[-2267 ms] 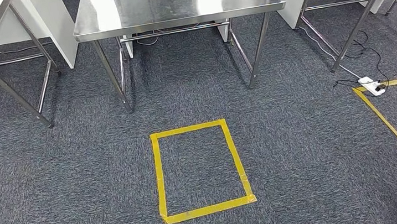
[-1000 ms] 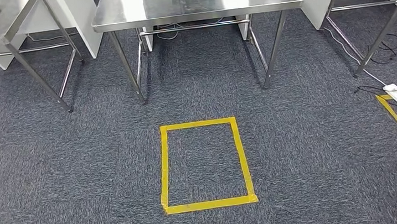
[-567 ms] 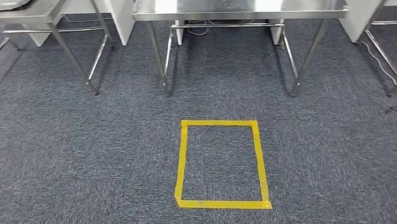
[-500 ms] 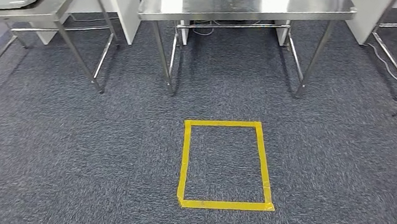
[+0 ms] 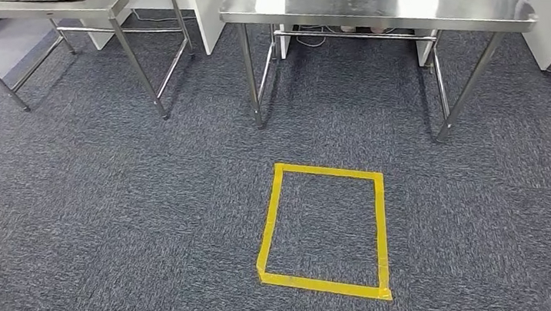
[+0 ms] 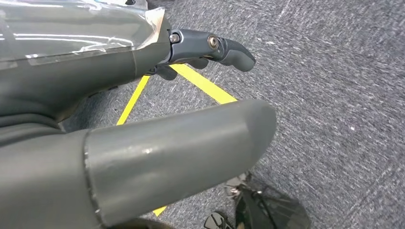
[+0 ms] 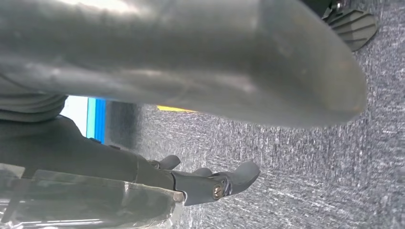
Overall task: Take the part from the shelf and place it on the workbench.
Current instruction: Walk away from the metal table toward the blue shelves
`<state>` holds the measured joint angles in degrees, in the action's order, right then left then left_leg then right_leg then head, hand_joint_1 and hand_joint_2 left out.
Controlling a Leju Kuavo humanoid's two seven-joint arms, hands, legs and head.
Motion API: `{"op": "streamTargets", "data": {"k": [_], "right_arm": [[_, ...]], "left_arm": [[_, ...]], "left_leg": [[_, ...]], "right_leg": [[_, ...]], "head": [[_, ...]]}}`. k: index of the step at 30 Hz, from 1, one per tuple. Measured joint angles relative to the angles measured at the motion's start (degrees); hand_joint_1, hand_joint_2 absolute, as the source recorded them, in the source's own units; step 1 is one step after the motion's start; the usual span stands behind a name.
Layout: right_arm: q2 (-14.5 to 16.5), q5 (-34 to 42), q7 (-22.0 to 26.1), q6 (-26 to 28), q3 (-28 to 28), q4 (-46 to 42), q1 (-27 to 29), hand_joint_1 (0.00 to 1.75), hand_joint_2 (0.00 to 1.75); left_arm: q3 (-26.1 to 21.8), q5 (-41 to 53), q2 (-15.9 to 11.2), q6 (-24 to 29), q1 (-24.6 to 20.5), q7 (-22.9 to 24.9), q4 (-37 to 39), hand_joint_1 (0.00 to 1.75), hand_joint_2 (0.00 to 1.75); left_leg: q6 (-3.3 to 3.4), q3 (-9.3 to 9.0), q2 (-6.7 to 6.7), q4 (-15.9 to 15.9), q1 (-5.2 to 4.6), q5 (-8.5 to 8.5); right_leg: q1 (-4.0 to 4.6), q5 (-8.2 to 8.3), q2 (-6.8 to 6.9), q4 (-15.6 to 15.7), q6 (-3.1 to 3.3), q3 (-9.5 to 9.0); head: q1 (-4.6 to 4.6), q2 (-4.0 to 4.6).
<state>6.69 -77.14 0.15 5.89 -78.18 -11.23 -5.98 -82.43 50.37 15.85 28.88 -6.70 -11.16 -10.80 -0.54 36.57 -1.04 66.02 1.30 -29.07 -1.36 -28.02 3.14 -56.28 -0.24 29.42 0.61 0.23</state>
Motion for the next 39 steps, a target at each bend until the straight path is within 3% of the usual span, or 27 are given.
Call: {"op": "streamTargets", "data": {"k": [2, 3, 5, 7, 8, 10, 12, 13, 14, 16, 18, 20, 22, 24, 26, 27, 28, 29, 31, 33, 36, 38, 39], "right_arm": [[-0.03, -0.07, -0.10, -0.15, 0.00, 0.00, -0.02, 0.00, 0.00], [-0.05, -0.10, -0.14, -0.23, 0.01, 0.00, -0.03, 0.00, 0.00], [-0.07, -0.15, -0.21, -0.32, 0.02, 0.00, -0.11, 0.00, 0.00], [-0.13, -0.19, -0.25, -0.35, 0.05, 0.00, -0.21, 0.00, 0.00], [-0.17, -0.20, -0.25, -0.37, 0.06, 0.00, -0.22, 0.00, 0.00], [-0.21, -0.20, -0.30, -0.40, 0.07, 0.01, -0.12, 0.00, 0.00], [-0.25, -0.22, -0.38, -0.42, 0.07, 0.01, 0.03, 0.00, 0.00], [-0.29, -0.27, -0.43, -0.44, 0.08, 0.01, 0.09, 0.00, 0.00], [-0.37, -0.32, -0.45, -0.45, 0.09, 0.00, 0.11, 0.00, 0.00], [-0.48, -0.44, -0.48, -0.46, 0.11, 0.00, 0.07, 0.00, 0.00], [-0.53, -0.55, -0.48, -0.47, 0.16, 0.00, 0.01, 0.00, 0.00], [-0.54, -0.72, -0.50, -0.50, 0.23, 0.00, -0.07, 0.00, 0.00], [-0.49, -0.86, -0.52, -0.58, 0.30, 0.00, -0.19, 0.00, 0.00], [-0.47, -0.92, -0.52, -0.66, 0.34, 0.00, -0.17, 0.00, 0.00], [-0.50, -0.95, -0.52, -0.70, 0.35, 0.00, -0.04, 0.00, 0.00], [-0.50, -0.95, -0.52, -0.72, 0.35, 0.00, 0.00, 0.00, 0.00], [-0.49, -0.96, -0.52, -0.75, 0.35, 0.00, 0.01, 0.00, 0.00], [-0.46, -0.96, -0.52, -0.77, 0.36, 0.00, -0.01, 0.00, 0.00], [-0.40, -0.97, -0.52, -0.79, 0.38, 0.00, -0.05, 0.00, 0.00], [-0.39, -0.98, -0.52, -0.79, 0.42, 0.00, -0.10, 0.00, 0.00], [-0.41, -0.99, -0.52, -0.79, 0.52, 0.00, -0.26, 0.00, 0.00], [-0.45, -1.01, -0.52, -0.79, 0.65, 0.00, -0.33, 0.00, 0.00], [-0.45, -1.02, -0.52, -0.79, 0.69, 0.01, -0.31, 0.00, 0.00]], "left_arm": [[0.16, 0.05, 0.01, 0.01, -0.11, 0.09, 0.00, 0.00, 0.00], [0.26, 0.06, 0.03, 0.01, -0.15, 0.13, 0.00, 0.00, 0.00], [0.40, 0.07, 0.04, 0.03, -0.17, 0.21, 0.00, 0.00, 0.00], [0.54, 0.08, 0.08, 0.07, -0.16, 0.26, 0.00, 0.00, 0.00], [0.60, 0.08, 0.10, 0.08, -0.17, 0.27, 0.00, 0.00, 0.00], [0.70, 0.10, 0.13, 0.09, -0.19, 0.28, 0.00, 0.00, 0.00], [0.73, 0.11, 0.15, 0.08, -0.14, 0.32, 0.00, 0.00, 0.00], [0.73, 0.12, 0.15, 0.09, -0.11, 0.34, 0.00, 0.00, 0.00], [0.74, 0.13, 0.14, 0.09, -0.10, 0.37, 0.00, 0.00, 0.00], [0.75, 0.20, 0.14, 0.10, -0.10, 0.40, 0.00, 0.00, 0.00], [0.76, 0.40, 0.17, 0.14, -0.09, 0.46, 0.00, 0.00, 0.00], [0.76, 0.58, 0.19, 0.28, -0.04, 0.55, 0.00, 0.00, 0.00], [0.76, 0.65, 0.17, 0.45, -0.01, 0.63, 0.00, 0.00, 0.00], [0.78, 0.66, 0.16, 0.52, -0.07, 0.71, 0.00, 0.00, 0.00], [0.78, 0.67, 0.16, 0.54, -0.10, 0.74, 0.00, 0.00, 0.00], [0.78, 0.68, 0.15, 0.54, -0.07, 0.75, 0.00, 0.00, 0.00], [0.78, 0.68, 0.14, 0.54, -0.03, 0.77, 0.00, 0.00, 0.00], [0.78, 0.68, 0.12, 0.54, 0.00, 0.78, 0.00, 0.00, 0.00], [0.78, 0.68, 0.07, 0.54, -0.05, 0.79, 0.00, 0.00, 0.00], [0.79, 0.68, 0.07, 0.54, -0.16, 0.79, 0.00, 0.00, 0.00], [0.79, 0.68, 0.10, 0.56, -0.18, 0.80, 0.00, 0.00, 0.00], [0.79, 0.68, 0.11, 0.59, -0.19, 0.80, 0.00, 0.00, 0.00], [0.80, 0.68, 0.11, 0.60, -0.20, 0.80, 0.00, 0.00, 0.00]], "left_leg": [[0.45, -3.53, -1.64, -6.65, -0.16, 2.32], [0.78, -4.21, -2.04, -7.96, -0.35, 2.51], [1.66, -4.24, -1.21, -8.36, -0.76, 2.50], [2.75, -4.49, -0.32, -9.03, -0.82, 3.03], [3.22, -4.59, 0.14, -9.39, -0.74, 3.35], [3.68, -4.45, 1.10, -9.56, -0.75, 3.58], [3.76, -4.34, 2.34, -9.52, -0.87, 3.59], [3.77, -4.36, 2.97, -9.48, -0.90, 3.59], [3.74, -4.44, 3.62, -9.44, -0.93, 3.58], [3.53, -4.59, 4.75, -9.27, -1.05, 3.48], [3.03, -4.54, 5.59, -9.03, -1.29, 3.26], [2.44, -4.37, 6.19, -8.93, -1.33, 3.17], [1.90, -3.92, 5.26, -7.97, -1.17, 2.50], [1.32, -1.70, 2.99, -3.17, -1.01, -0.47], [0.80, 2.14, 1.71, 4.46, -0.77, -4.08], [0.60, 3.61, 1.51, 7.18, -0.62, -4.84], [0.47, 4.12, 1.34, 7.89, -0.47, -4.47], [0.39, 3.42, 1.08, 6.28, -0.32, -3.03], [0.55, -0.77, -0.49, -1.88, -0.24, 0.85], [1.08, -3.64, -1.63, -7.41, -0.51, 2.60], [2.18, -3.84, -0.64, -8.33, -0.95, 2.79], [3.07, -4.13, 0.15, -9.00, -0.85, 3.26], [3.46, -4.25, 0.58, -9.25, -0.75, 3.46]], "right_leg": [[0.36, -0.33, 0.66, -0.04, -0.57, -0.28], [0.57, -0.46, 0.95, -0.03, -0.92, -0.41], [0.76, -0.53, 1.59, 0.22, -1.70, -0.72], [0.69, -1.43, 0.69, -0.94, -2.18, -0.37], [0.67, -2.68, -0.32, -3.10, -2.08, 0.58], [0.46, -6.17, -2.21, -10.56, -1.46, 4.22], [0.48, -7.97, -2.75, -16.39, -1.59, 7.30], [0.51, -7.45, -2.85, -16.34, -1.99, 7.45], [0.52, -6.00, -3.02, -13.85, -2.50, 6.39], [0.49, -2.34, -4.23, -5.53, -3.18, 2.71], [0.60, -0.41, -5.22, -0.49, -2.65, 0.59], [0.73, -0.14, -4.87, 0.03, -1.62, 0.21], [0.36, 0.08, -4.14, 0.17, -0.75, -0.14], [0.07, 0.16, -3.21, 0.33, 0.08, -0.29], [0.22, 0.00, -2.20, 0.32, 0.48, -0.32], [0.27, -0.06, -1.69, 0.31, 0.54, -0.32], [0.28, -0.15, -1.21, 0.31, 0.53, -0.36], [0.28, -0.25, -0.74, 0.30, 0.47, -0.45], [0.40, -0.58, -0.01, 0.27, 0.07, -0.82], [0.81, -0.93, 0.62, 0.24, -0.59, -1.00], [1.12, -1.13, 1.46, 0.44, -1.61, -1.31], [1.04, -2.33, 0.31, -1.24, -1.89, -0.77], [0.94, -3.74, -0.75, -3.88, -1.74, 0.43]], "head": [[0.14, -0.01], [0.06, 0.00], [-0.19, 0.00], [-0.22, 0.00], [-0.34, 0.01], [-0.68, 0.01], [-0.88, 0.01], [-0.93, 0.01], [-1.00, 0.01], [-1.21, 0.01], [-1.34, 0.01], [-1.26, 0.01], [-1.04, 0.01], [-0.50, 0.01], [-0.07, 0.01], [-0.05, 0.01], [0.00, 0.01], [0.07, 0.01], [0.26, 0.01], [0.15, 0.01], [-0.18, 0.01], [-0.29, 0.01], [-0.46, 0.01]]}}
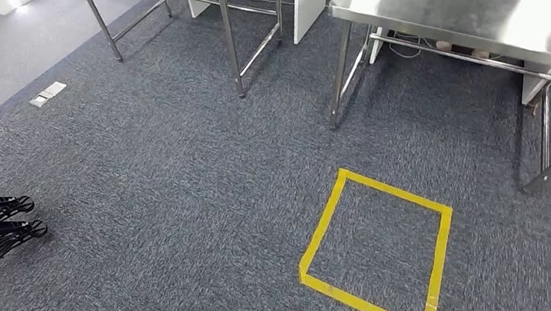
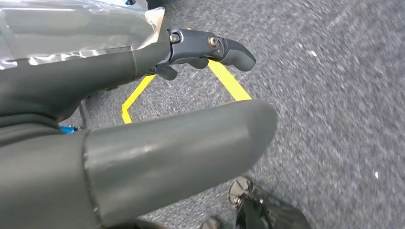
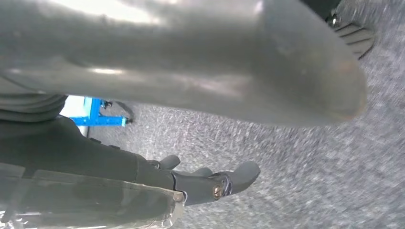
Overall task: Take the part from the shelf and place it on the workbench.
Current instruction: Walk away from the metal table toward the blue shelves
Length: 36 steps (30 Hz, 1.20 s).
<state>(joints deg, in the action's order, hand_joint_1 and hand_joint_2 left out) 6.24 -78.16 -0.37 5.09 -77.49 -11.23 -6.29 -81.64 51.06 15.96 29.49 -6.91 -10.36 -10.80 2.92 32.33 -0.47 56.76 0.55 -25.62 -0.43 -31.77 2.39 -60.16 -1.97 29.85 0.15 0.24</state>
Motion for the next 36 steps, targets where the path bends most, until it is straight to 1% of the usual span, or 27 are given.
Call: {"op": "streamTargets", "data": {"k": [2, 3, 4, 5, 6, 7, 8, 9, 10, 12, 13, 15, 17, 18, 19, 20, 21, 23, 25, 27, 29, 30, 31, 33, 34, 35, 36], "right_arm": [[0.04, -0.02, 0.00, 0.00, 0.01, 0.01, 0.11, 0.00, 0.00], [0.05, -0.02, 0.00, 0.00, 0.02, 0.02, 0.18, 0.00, 0.00], [0.03, -0.03, 0.00, 0.00, 0.02, 0.02, 0.25, 0.00, 0.00], [-0.01, -0.04, 0.00, -0.01, 0.03, 0.02, 0.31, 0.00, 0.00], [-0.07, -0.05, 0.00, -0.02, 0.04, 0.02, 0.33, 0.00, 0.00], [-0.13, -0.05, 0.00, -0.03, 0.04, 0.02, 0.34, 0.00, 0.00], [-0.18, -0.06, 0.00, -0.04, 0.05, 0.02, 0.33, 0.00, 0.00], [-0.21, -0.07, 0.00, -0.05, 0.05, 0.02, 0.32, 0.00, 0.00], [-0.24, -0.07, -0.01, -0.05, 0.06, 0.02, 0.30, 0.00, 0.00], [-0.21, -0.07, -0.04, -0.07, 0.09, 0.02, 0.20, 0.00, 0.00], [-0.16, -0.11, -0.08, -0.07, 0.13, 0.01, 0.12, 0.00, 0.00], [-0.12, -0.20, -0.26, -0.08, 0.24, 0.00, 0.09, 0.00, 0.00], [-0.16, -0.27, -0.49, -0.09, 0.34, -0.01, 0.26, 0.00, 0.00], [-0.18, -0.29, -0.55, -0.09, 0.37, -0.01, 0.35, 0.00, 0.00], [-0.18, -0.29, -0.58, -0.09, 0.39, -0.01, 0.40, 0.00, 0.00], [-0.17, -0.29, -0.58, -0.09, 0.42, -0.01, 0.40, 0.00, 0.00], [-0.15, -0.29, -0.59, -0.09, 0.44, -0.01, 0.37, 0.00, 0.00], [-0.10, -0.31, -0.59, -0.09, 0.46, -0.01, 0.34, 0.00, 0.00], [-0.08, -0.33, -0.59, -0.08, 0.48, -0.01, 0.32, 0.00, 0.00], [-0.09, -0.33, -0.60, -0.08, 0.49, -0.01, 0.24, 0.00, 0.00], [-0.14, -0.38, -0.61, -0.21, 0.51, -0.01, 0.13, 0.00, 0.00], [-0.18, -0.42, -0.61, -0.37, 0.52, 0.00, 0.10, 0.00, 0.00], [-0.21, -0.46, -0.61, -0.56, 0.55, 0.01, 0.11, 0.00, 0.00], [-0.22, -0.51, -0.61, -0.86, 0.57, 0.02, 0.21, 0.00, 0.00], [-0.24, -0.52, -0.61, -0.95, 0.58, 0.02, 0.30, 0.00, 0.00], [-0.30, -0.53, -0.61, -0.99, 0.58, 0.02, 0.37, 0.00, 0.00], [-0.37, -0.53, -0.61, -1.03, 0.58, 0.02, 0.41, 0.00, 0.00]], "left_arm": [[0.00, 0.01, 0.02, 0.01, -0.01, 0.01, 0.00, 0.00, 0.00], [0.00, 0.02, 0.03, 0.00, 0.01, 0.03, 0.00, 0.00, 0.00], [0.00, 0.03, 0.04, 0.00, 0.03, 0.06, 0.00, 0.00, 0.00], [0.00, 0.03, 0.04, 0.00, 0.05, 0.09, 0.00, 0.00, 0.00], [0.00, 0.03, 0.04, 0.00, 0.07, 0.11, 0.00, 0.00, 0.00], [0.00, 0.04, 0.07, 0.00, 0.07, 0.13, 0.00, 0.00, 0.00], [0.00, 0.04, 0.10, 0.01, 0.06, 0.15, 0.00, 0.00, 0.00], [0.00, 0.04, 0.13, 0.02, 0.05, 0.17, 0.00, 0.00, 0.00], [0.00, 0.04, 0.15, 0.03, 0.06, 0.19, 0.00, 0.00, 0.00], [0.00, 0.04, 0.15, 0.08, 0.13, 0.22, 0.00, 0.00, 0.00], [0.00, 0.04, 0.13, 0.05, 0.17, 0.23, 0.00, 0.00, 0.00], [0.00, 0.05, 0.09, -0.09, 0.17, 0.25, 0.00, 0.00, 0.00], [0.00, 0.08, 0.06, -0.23, 0.14, 0.27, 0.00, 0.00, 0.00], [0.00, 0.10, 0.04, -0.28, 0.14, 0.31, 0.00, 0.00, 0.00], [0.00, 0.12, 0.03, -0.32, 0.18, 0.35, 0.00, 0.00, 0.00], [0.00, 0.13, 0.02, -0.35, 0.21, 0.39, 0.00, 0.00, 0.00], [0.00, 0.13, -0.01, -0.38, 0.23, 0.42, 0.00, 0.00, 0.00], [0.01, 0.13, -0.07, -0.45, 0.16, 0.44, 0.00, 0.00, 0.00], [0.02, 0.13, -0.08, -0.54, 0.05, 0.45, 0.00, 0.00, 0.00], [0.02, 0.13, -0.08, -0.56, 0.01, 0.47, 0.00, 0.00, 0.00], [0.02, 0.13, -0.07, -0.56, 0.02, 0.48, 0.00, 0.00, 0.00], [0.02, 0.13, -0.07, -0.57, 0.01, 0.48, 0.00, 0.00, 0.00], [0.03, 0.13, -0.05, -0.60, 0.01, 0.48, 0.00, 0.00, 0.00], [0.03, 0.13, -0.03, -0.63, 0.00, 0.48, 0.00, 0.00, 0.00], [0.03, 0.13, -0.01, -0.64, 0.02, 0.48, 0.00, 0.00, 0.00], [0.02, 0.13, -0.01, -0.65, 0.04, 0.48, 0.00, 0.00, 0.00], [0.02, 0.13, -0.01, -0.67, 0.06, 0.48, 0.00, 0.00, 0.00]], "left_leg": [[0.36, 0.11, 0.95, -0.05, -0.09, 0.08], [0.38, 0.17, 1.55, -0.04, -0.13, 0.09], [0.39, 0.18, 2.14, -0.02, -0.15, 0.09], [0.38, 0.13, 2.75, 0.00, -0.16, 0.09], [0.35, 0.03, 3.35, 0.02, -0.17, 0.09], [0.27, -0.06, 3.91, 0.05, -0.17, 0.07], [0.06, -0.11, 4.44, 0.20, -0.30, -0.01], [-0.21, -0.10, 4.89, 0.32, -0.42, -0.11], [-0.54, -0.04, 5.26, 0.41, -0.52, -0.20], [-1.17, 0.10, 5.89, 0.46, -0.48, -0.26], [-1.45, 0.27, 5.68, 0.75, -0.39, -0.49], [-2.01, 1.70, 3.81, 3.92, -0.27, -2.62], [-2.56, 5.08, 1.57, 10.96, -0.06, -6.39], [-2.80, 6.84, 1.08, 14.40, 0.08, -7.73], [-2.95, 7.93, 0.85, 16.34, 0.20, -8.07], [-3.03, 7.95, 0.67, 16.11, 0.30, -7.27], [-3.01, 6.83, 0.42, 13.72, 0.38, -5.56], [-2.73, 2.85, -0.88, 5.98, 0.34, -1.89], [-2.17, 0.61, -1.68, 1.64, 0.03, -0.62], [-1.46, 0.55, -1.04, 1.17, -0.35, -0.66], [-0.61, 0.34, -0.31, 0.54, -0.29, -0.27], [-0.18, 0.23, 0.03, 0.18, -0.18, -0.02], [0.13, 0.17, 0.37, -0.03, -0.09, 0.15], [0.41, 0.30, 1.22, -0.07, -0.14, 0.21], [0.42, 0.33, 1.74, -0.07, -0.14, 0.21], [0.40, 0.31, 2.26, -0.05, -0.14, 0.21], [0.37, 0.24, 2.81, -0.03, -0.12, 0.22]], "right_leg": [[-0.22, -3.42, -1.65, -8.00, 0.48, 3.95], [-0.23, -4.52, -1.94, -11.53, 0.44, 5.84], [-0.22, -4.66, -2.07, -13.14, 0.16, 6.83], [-0.21, -3.81, -2.18, -12.37, -0.29, 6.65], [-0.24, -2.14, -2.38, -9.31, -0.79, 5.33], [-0.34, -0.18, -3.05, -4.89, -1.20, 3.35], [-0.36, 1.51, -3.79, -0.77, -1.29, 1.61], [-0.38, 2.67, -4.37, 2.21, -1.10, 0.39], [-0.35, 3.18, -4.75, 3.68, -0.69, -0.14], [-0.41, 3.40, -4.18, 3.95, 0.26, -0.37], [-0.57, 3.54, -3.79, 4.04, 0.65, -0.57], [-0.96, 3.75, -2.89, 4.27, 1.51, -0.92], [-0.77, 3.62, -1.95, 4.27, 2.05, -1.01], [-0.66, 3.54, -1.45, 4.24, 2.14, -1.04], [-0.58, 3.46, -0.97, 4.22, 2.22, -1.07], [-0.55, 3.36, -0.55, 4.20, 2.23, -1.13], [-0.54, 3.24, -0.17, 4.20, 2.20, -1.26], [-0.36, 2.89, 0.45, 4.19, 1.87, -1.62], [0.06, 2.56, 0.96, 4.18, 1.31, -1.89], [0.29, 2.45, 1.54, 4.36, 0.67, -2.07], [0.23, 1.85, 1.17, 3.70, 0.13, -1.87], [0.16, 0.85, 0.40, 2.00, 0.07, -1.11], [0.00, -0.69, -0.58, -1.09, 0.17, 0.40], [-0.24, -3.94, -1.84, -9.22, 0.37, 4.50], [-0.30, -4.72, -2.01, -12.14, 0.17, 6.07], [-0.36, -4.48, -2.09, -12.92, -0.25, 6.59], [-0.44, -3.28, -2.17, -11.27, -0.83, 5.93]], "head": [[-0.31, 0.00], [-0.43, 0.00], [-0.49, 0.00], [-0.56, 0.00], [-0.63, 0.00], [-0.72, 0.00], [-0.85, 0.00], [-0.92, 0.00], [-0.90, 0.00], [-0.73, 0.00], [-0.65, 0.00], [-0.09, 0.00], [0.54, 0.00], [0.67, 0.00], [0.66, 0.00], [0.68, 0.00], [0.73, 0.00], [0.86, 0.00], [0.75, 0.00], [0.58, 0.00], [0.56, -0.01], [0.47, -0.01], [0.30, -0.01], [0.00, 0.00], [-0.09, 0.00], [-0.16, 0.00], [-0.27, 0.00]]}}
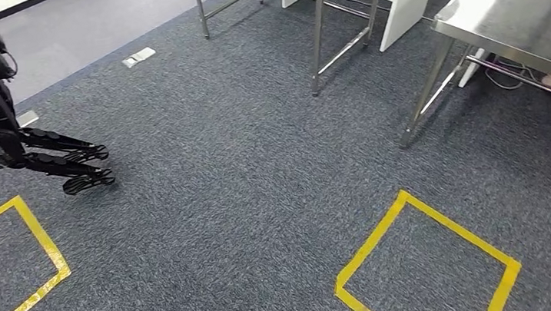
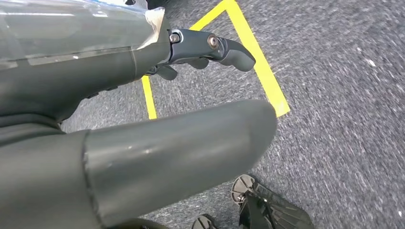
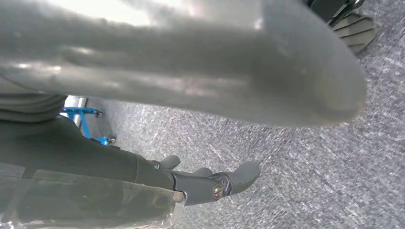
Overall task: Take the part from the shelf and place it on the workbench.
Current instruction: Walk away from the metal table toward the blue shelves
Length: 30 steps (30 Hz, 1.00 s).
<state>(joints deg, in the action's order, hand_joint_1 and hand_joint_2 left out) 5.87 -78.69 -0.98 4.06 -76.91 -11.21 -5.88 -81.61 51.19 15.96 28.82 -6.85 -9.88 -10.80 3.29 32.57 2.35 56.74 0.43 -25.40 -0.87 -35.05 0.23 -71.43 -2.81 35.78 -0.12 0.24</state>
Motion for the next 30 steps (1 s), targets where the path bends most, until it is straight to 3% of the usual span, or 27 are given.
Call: {"op": "streamTargets", "data": {"k": [2, 4, 5, 7, 9, 11, 12, 13, 14, 15, 18, 20, 23, 25, 28, 29, 30], "right_arm": [[-0.16, -0.01, 0.00, -0.09, 0.03, 0.00, -0.01, 0.00, 0.00], [-0.22, -0.02, 0.03, -0.17, 0.08, 0.00, -0.02, 0.00, 0.00], [-0.23, -0.02, 0.04, -0.19, 0.11, 0.00, -0.02, 0.00, 0.00], [-0.22, -0.02, 0.04, -0.20, 0.22, 0.00, -0.06, 0.00, 0.00], [-0.21, -0.03, 0.04, -0.21, 0.33, 0.00, -0.07, 0.00, 0.00], [-0.25, -0.04, 0.04, -0.21, 0.37, 0.00, 0.03, 0.00, 0.00], [-0.27, -0.04, 0.04, -0.22, 0.37, 0.00, 0.10, 0.00, 0.00], [-0.28, -0.04, 0.04, -0.22, 0.37, 0.00, 0.14, 0.00, 0.00], [-0.29, -0.04, 0.04, -0.24, 0.37, 0.00, 0.14, 0.00, 0.00], [-0.28, -0.04, 0.04, -0.26, 0.37, 0.00, 0.10, 0.00, 0.00], [-0.21, -0.05, 0.04, -0.34, 0.38, 0.00, -0.03, 0.00, 0.00], [-0.20, -0.08, 0.04, -0.37, 0.39, 0.00, -0.07, 0.00, 0.00], [-0.22, -0.10, 0.04, -0.37, 0.40, 0.00, -0.17, 0.00, 0.00], [-0.24, -0.12, 0.04, -0.37, 0.42, 0.00, -0.19, 0.00, 0.00], [-0.19, -0.13, 0.04, -0.37, 0.43, 0.00, -0.02, 0.00, 0.00], [-0.20, -0.13, 0.04, -0.37, 0.43, 0.00, 0.04, 0.00, 0.00], [-0.24, -0.12, 0.04, -0.37, 0.43, 0.00, 0.08, 0.00, 0.00]], "left_arm": [[0.03, 0.01, 0.01, -0.18, 0.02, 0.00, 0.01, 0.00, 0.00], [0.07, 0.03, 0.01, -0.44, 0.01, 0.00, 0.02, 0.00, 0.00], [0.08, 0.06, -0.01, -0.51, 0.04, 0.00, 0.02, 0.00, 0.00], [0.09, 0.10, -0.04, -0.54, 0.16, 0.02, 0.01, 0.00, 0.00], [0.11, 0.11, -0.07, -0.54, 0.21, 0.07, 0.01, 0.00, 0.00], [0.14, 0.13, -0.08, -0.54, 0.15, 0.11, 0.02, 0.00, 0.00], [0.15, 0.15, -0.09, -0.54, 0.13, 0.13, 0.02, 0.00, 0.00], [0.15, 0.17, -0.09, -0.54, 0.15, 0.14, 0.02, 0.00, 0.00], [0.15, 0.18, -0.09, -0.54, 0.19, 0.15, 0.02, 0.00, 0.00], [0.15, 0.18, -0.11, -0.54, 0.22, 0.17, 0.02, 0.00, 0.00], [0.18, 0.17, -0.21, -0.54, 0.15, 0.20, 0.02, 0.00, 0.00], [0.20, 0.17, -0.24, -0.54, 0.06, 0.20, 0.02, 0.00, 0.00], [0.20, 0.17, -0.23, -0.54, 0.04, 0.20, 0.02, 0.00, 0.00], [0.20, 0.17, -0.21, -0.52, 0.00, 0.20, 0.02, 0.00, 0.00], [0.22, 0.17, -0.16, -0.53, 0.00, 0.20, 0.02, 0.00, 0.00], [0.21, 0.18, -0.14, -0.53, 0.03, 0.20, 0.02, 0.00, 0.00], [0.21, 0.17, -0.14, -0.53, 0.06, 0.21, 0.02, 0.00, 0.00]], "left_leg": [[-0.27, -0.07, 1.03, 0.17, -0.02, -0.03], [-0.92, 0.12, 1.89, 0.63, -0.23, -0.23], [-1.29, 0.25, 2.25, 0.80, -0.29, -0.33], [-1.94, 0.46, 2.54, 1.03, -0.15, -0.46], [-2.49, 1.37, 0.89, 3.00, 0.03, -1.88], [-2.95, 4.21, -1.28, 9.09, 0.16, -5.47], [-3.15, 6.12, -1.72, 12.97, 0.25, -7.28], [-3.31, 7.64, -1.89, 15.95, 0.32, -8.27], [-3.40, 8.33, -2.03, 17.20, 0.37, -8.23], [-3.42, 7.84, -2.18, 16.12, 0.43, -7.06], [-3.05, 2.29, -3.94, 5.34, 0.48, -2.03], [-2.47, 0.54, -4.61, 1.98, 0.15, -1.25], [-1.27, 0.46, -3.47, 1.44, -0.23, -0.94], [-0.37, 0.28, -2.79, 0.76, -0.08, -0.42], [0.06, 0.51, -1.54, 0.63, -0.09, -0.22], [0.06, 0.55, -1.05, 0.65, -0.10, -0.20], [0.04, 0.54, -0.52, 0.69, -0.10, -0.19]], "right_leg": [[-0.38, 3.60, -1.16, 7.94, -1.06, -3.51], [-0.52, 5.84, -2.59, 13.78, -0.80, -5.81], [-0.43, 6.09, -2.93, 14.63, -0.27, -6.05], [-0.45, 6.28, -2.17, 14.66, 0.87, -6.33], [-0.74, 6.51, -1.32, 14.80, 1.81, -6.74], [-0.62, 6.51, -0.29, 14.86, 2.49, -6.82], [-0.45, 6.45, 0.27, 14.85, 2.73, -6.83], [-0.33, 6.37, 0.81, 14.85, 2.82, -6.85], [-0.27, 6.31, 1.29, 14.84, 2.89, -6.88], [-0.24, 6.22, 1.70, 14.84, 2.91, -6.97], [0.00, 5.77, 2.62, 14.81, 2.53, -7.43], [0.36, 5.49, 3.07, 14.81, 1.96, -7.55], [0.54, 5.09, 3.37, 14.64, 1.02, -7.74], [0.41, 3.03, 1.90, 11.12, 0.91, -6.13], [0.11, -1.60, 0.19, -0.12, 1.12, -0.42], [0.08, -1.96, 0.09, -2.06, 0.80, 0.66], [0.04, -1.21, 0.02, -1.48, 0.28, 0.50]], "head": [[-0.27, 0.00], [-0.46, 0.00], [-0.44, 0.00], [-0.21, 0.00], [0.22, 0.00], [0.80, 0.00], [1.01, 0.00], [1.03, 0.00], [1.04, 0.00], [1.08, 0.00], [1.34, 0.00], [1.22, 0.00], [0.98, 0.00], [0.80, 0.00], [0.18, 0.00], [0.09, 0.00], [0.02, 0.00]]}}
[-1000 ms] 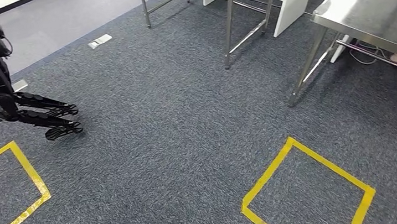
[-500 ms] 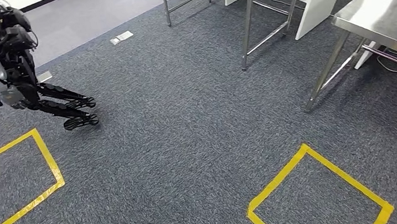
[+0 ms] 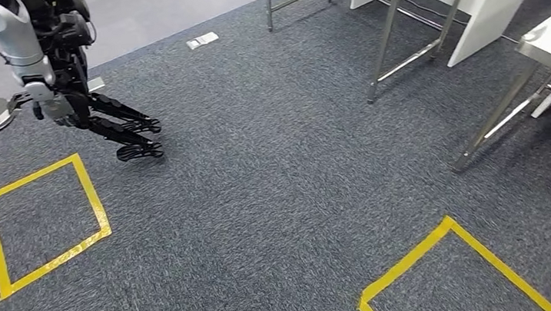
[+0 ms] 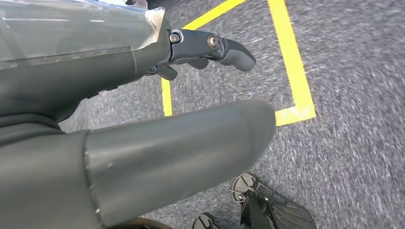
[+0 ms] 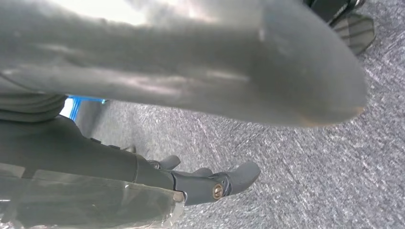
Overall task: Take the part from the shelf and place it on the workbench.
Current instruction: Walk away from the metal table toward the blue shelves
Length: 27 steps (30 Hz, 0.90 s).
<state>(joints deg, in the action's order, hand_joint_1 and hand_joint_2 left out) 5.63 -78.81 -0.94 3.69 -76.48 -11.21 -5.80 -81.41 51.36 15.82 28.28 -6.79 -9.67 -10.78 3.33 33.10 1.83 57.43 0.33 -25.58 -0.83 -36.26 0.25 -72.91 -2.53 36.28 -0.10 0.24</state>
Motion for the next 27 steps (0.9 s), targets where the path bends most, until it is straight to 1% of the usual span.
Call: {"op": "streamTargets", "data": {"k": [1, 2, 3, 4, 5, 6, 7, 8, 9, 10, 11, 12, 13, 14, 15, 16, 17, 18, 19, 20, 21, 22, 23, 24, 25, 26, 27], "right_arm": [[-0.05, 0.01, 0.00, 0.00, 0.00, 0.00, 0.01, 0.00, 0.00], [-0.11, 0.01, 0.00, 0.00, 0.00, 0.00, 0.00, 0.00, 0.00], [-0.15, 0.01, 0.00, 0.00, 0.00, 0.00, -0.04, 0.00, 0.00], [-0.16, 0.01, 0.01, 0.00, 0.00, 0.00, -0.07, 0.00, 0.00], [-0.17, 0.01, 0.01, 0.00, 0.00, 0.00, -0.12, 0.00, 0.00], [-0.16, 0.01, 0.01, 0.00, 0.00, 0.00, -0.15, 0.00, 0.00], [-0.14, 0.01, 0.01, 0.00, 0.00, 0.00, -0.19, 0.00, 0.00], [-0.11, 0.01, 0.01, 0.00, 0.00, 0.00, -0.25, 0.00, 0.00], [-0.10, 0.00, 0.00, 0.00, 0.00, 0.00, -0.28, 0.00, 0.00], [-0.10, -0.01, 0.00, 0.00, 0.00, 0.00, -0.28, 0.00, 0.00], [-0.11, -0.02, 0.00, 0.00, 0.00, 0.00, -0.23, 0.00, 0.00], [-0.14, -0.01, 0.00, 0.00, 0.00, 0.00, -0.14, 0.00, 0.00], [-0.15, 0.02, 0.00, 0.00, 0.00, 0.00, -0.06, 0.00, 0.00], [-0.15, 0.05, 0.00, 0.00, 0.00, 0.00, -0.01, 0.00, 0.00], [-0.15, 0.09, 0.00, 0.00, 0.00, 0.00, -0.01, 0.00, 0.00], [-0.13, 0.11, 0.00, -0.01, 0.00, 0.00, -0.04, 0.00, 0.00], [-0.10, 0.12, 0.00, -0.01, 0.00, 0.00, -0.09, 0.00, 0.00], [-0.08, 0.13, 0.00, -0.01, 0.00, 0.00, -0.12, 0.00, 0.00], [-0.07, 0.14, 0.00, -0.02, 0.00, 0.00, -0.13, 0.00, 0.00], [-0.05, 0.15, 0.00, -0.02, 0.00, 0.00, -0.14, 0.00, 0.00], [-0.05, 0.15, 0.00, -0.02, 0.00, 0.00, -0.15, 0.00, 0.00], [-0.05, 0.16, 0.00, -0.02, 0.00, 0.00, -0.16, 0.00, 0.00], [-0.05, 0.16, 0.00, -0.03, 0.01, 0.00, -0.20, 0.00, 0.00], [-0.07, 0.15, 0.00, -0.06, 0.01, 0.00, -0.21, 0.00, 0.00], [-0.07, 0.14, 0.00, -0.12, 0.02, 0.00, -0.21, 0.00, 0.00], [-0.07, 0.13, 0.00, -0.21, 0.02, 0.00, -0.18, 0.00, 0.00], [-0.05, 0.12, 0.00, -0.31, 0.02, 0.01, -0.12, 0.00, 0.00]], "left_arm": [[0.00, 0.00, 0.00, 0.00, 0.02, 0.01, 0.01, 0.00, 0.00], [0.00, 0.00, 0.00, 0.00, 0.03, 0.01, 0.01, 0.00, 0.00], [0.00, 0.00, 0.00, 0.00, 0.02, 0.01, 0.02, 0.00, 0.00], [0.01, 0.00, 0.01, 0.00, 0.02, 0.01, 0.03, 0.00, 0.00], [0.01, 0.00, 0.01, 0.00, 0.04, 0.02, 0.03, 0.00, 0.00], [0.00, 0.00, 0.02, 0.00, 0.06, 0.03, 0.04, 0.00, 0.00], [0.01, 0.00, 0.02, 0.00, 0.09, 0.04, 0.05, 0.00, 0.00], [0.01, 0.00, 0.00, 0.00, 0.12, 0.05, 0.07, 0.00, 0.00], [0.00, 0.00, -0.01, 0.00, 0.14, 0.05, 0.08, 0.00, 0.00], [0.01, 0.00, -0.02, 0.00, 0.13, 0.05, 0.08, 0.00, 0.00], [0.01, 0.00, -0.03, -0.01, 0.11, 0.05, 0.09, 0.00, 0.00], [0.01, 0.00, -0.03, -0.03, 0.10, 0.05, 0.10, 0.00, 0.00], [0.01, 0.00, -0.04, -0.08, 0.10, 0.05, 0.10, 0.00, 0.00], [0.01, -0.01, -0.05, -0.13, 0.13, 0.06, 0.11, 0.00, 0.00], [0.01, -0.01, -0.07, -0.18, 0.17, 0.07, 0.12, 0.00, 0.00], [0.01, -0.01, -0.09, -0.21, 0.19, 0.07, 0.13, 0.00, 0.00], [0.01, -0.01, -0.11, -0.25, 0.18, 0.08, 0.13, 0.00, 0.00], [0.02, 0.00, -0.13, -0.32, 0.14, 0.08, 0.13, 0.00, 0.00], [0.03, 0.00, -0.14, -0.39, 0.07, 0.08, 0.13, 0.00, 0.00], [0.04, 0.00, -0.14, -0.45, 0.01, 0.08, 0.13, 0.00, 0.00], [0.05, 0.00, -0.13, -0.49, -0.02, 0.08, 0.13, 0.00, 0.00], [0.05, 0.00, -0.13, -0.50, -0.02, 0.08, 0.13, 0.00, 0.00], [0.06, 0.00, -0.13, -0.50, 0.01, 0.08, 0.14, 0.00, 0.00], [0.07, 0.00, -0.13, -0.50, 0.01, 0.08, 0.14, 0.00, 0.00], [0.07, 0.00, -0.14, -0.49, -0.01, 0.08, 0.15, 0.00, 0.00], [0.08, 0.01, -0.14, -0.49, -0.04, 0.08, 0.16, 0.00, 0.00], [0.09, 0.01, -0.14, -0.49, -0.06, 0.08, 0.19, 0.00, 0.00]], "left_leg": [[-0.05, -0.06, 0.54, 0.06, 0.02, 0.01], [-0.16, -0.10, 1.05, 0.16, 0.04, 0.00], [-0.40, -0.11, 1.53, 0.34, -0.07, -0.07], [-0.68, -0.10, 1.89, 0.50, -0.15, -0.14], [-1.01, -0.06, 2.16, 0.59, -0.24, -0.18], [-1.33, -0.03, 2.37, 0.60, -0.30, -0.17], [-1.61, 0.04, 2.52, 0.56, -0.20, -0.10], [-1.89, 0.19, 2.32, 0.75, -0.09, -0.23], [-2.14, 0.59, 1.68, 1.55, 0.00, -0.84], [-2.40, 1.49, 0.80, 3.45, 0.08, -2.12], [-2.63, 2.89, -0.18, 6.53, 0.17, -3.97], [-2.87, 4.70, -0.89, 10.39, 0.23, -5.97], [-3.07, 6.46, -1.22, 14.08, 0.32, -7.52], [-3.20, 7.61, -1.40, 16.45, 0.38, -8.14], [-3.25, 7.77, -1.56, 16.76, 0.42, -7.66], [-3.19, 6.73, -1.76, 14.75, 0.44, -6.23], [-3.05, 4.80, -2.16, 11.10, 0.45, -4.33], [-2.85, 2.67, -2.91, 7.03, 0.36, -2.82], [-2.57, 0.97, -3.42, 3.75, 0.23, -1.74], [-2.31, 0.01, -3.77, 1.81, 0.05, -1.30], [-2.04, -0.25, -3.79, 1.12, -0.19, -1.32], [-1.72, -0.17, -3.32, 1.02, -0.38, -1.19], [-1.32, -0.22, -2.98, 0.76, -0.35, -1.00], [-0.89, -0.32, -2.67, 0.41, -0.31, -0.76], [-0.46, -0.41, -2.36, 0.07, -0.20, -0.47], [-0.13, -0.46, -2.05, -0.18, -0.07, -0.23], [0.04, -0.37, -1.71, -0.24, -0.14, -0.14]], "right_leg": [[-0.09, 1.59, -0.13, 2.88, -0.60, -1.30], [-0.30, 3.57, -0.59, 7.28, -1.14, -3.32], [-0.36, 5.24, -1.13, 11.35, -1.33, -5.15], [-0.36, 6.36, -1.53, 14.20, -1.12, -6.37], [-0.25, 6.87, -1.82, 15.64, -0.65, -6.91], [0.00, 6.98, -1.70, 15.80, -0.03, -6.98], [-0.04, 7.17, -1.38, 15.89, 0.56, -7.11], [-0.15, 7.33, -1.09, 15.96, 1.02, -7.22], [-0.29, 7.52, -0.77, 16.03, 1.52, -7.33], [-0.44, 7.67, -0.39, 16.12, 2.02, -7.34], [-0.37, 7.71, 0.01, 16.14, 2.40, -7.30], [-0.24, 7.69, 0.42, 16.13, 2.71, -7.26], [-0.11, 7.66, 0.89, 16.13, 2.85, -7.23], [-0.01, 7.62, 1.35, 16.12, 2.90, -7.22], [0.05, 7.58, 1.75, 16.11, 2.92, -7.22], [0.07, 7.55, 2.11, 16.11, 2.93, -7.28], [0.08, 7.50, 2.41, 16.11, 2.89, -7.37], [0.20, 7.42, 2.69, 16.10, 2.80, -7.45], [0.39, 7.30, 2.92, 16.07, 2.62, -7.48], [0.58, 7.19, 3.12, 16.04, 2.38, -7.49], [0.76, 7.13, 3.35, 16.07, 2.12, -7.48], [0.82, 7.10, 3.60, 16.13, 1.81, -7.51], [0.83, 7.01, 3.65, 16.05, 1.50, -7.46], [0.75, 6.65, 3.24, 15.55, 1.24, -7.26], [0.68, 5.78, 2.50, 14.14, 1.15, -6.62], [0.56, 4.36, 1.59, 11.47, 1.22, -5.32], [0.39, 2.64, 0.79, 7.85, 1.39, -3.58]], "head": [[-0.10, 0.00], [-0.18, 0.00], [-0.31, 0.00], [-0.41, 0.00], [-0.39, 0.00], [-0.30, 0.00], [-0.16, 0.00], [-0.02, 0.00], [0.17, 0.00], [0.41, 0.00], [0.66, 0.00], [0.89, 0.00], [0.98, 0.00], [0.99, 0.00], [0.99, 0.00], [1.01, 0.00], [1.04, 0.00], [1.10, 0.00], [1.11, 0.00], [1.04, 0.00], [0.96, 0.00], [0.85, 0.00], [0.79, 0.00], [0.76, 0.00], [0.66, 0.00], [0.48, 0.00], [0.28, 0.00]]}}
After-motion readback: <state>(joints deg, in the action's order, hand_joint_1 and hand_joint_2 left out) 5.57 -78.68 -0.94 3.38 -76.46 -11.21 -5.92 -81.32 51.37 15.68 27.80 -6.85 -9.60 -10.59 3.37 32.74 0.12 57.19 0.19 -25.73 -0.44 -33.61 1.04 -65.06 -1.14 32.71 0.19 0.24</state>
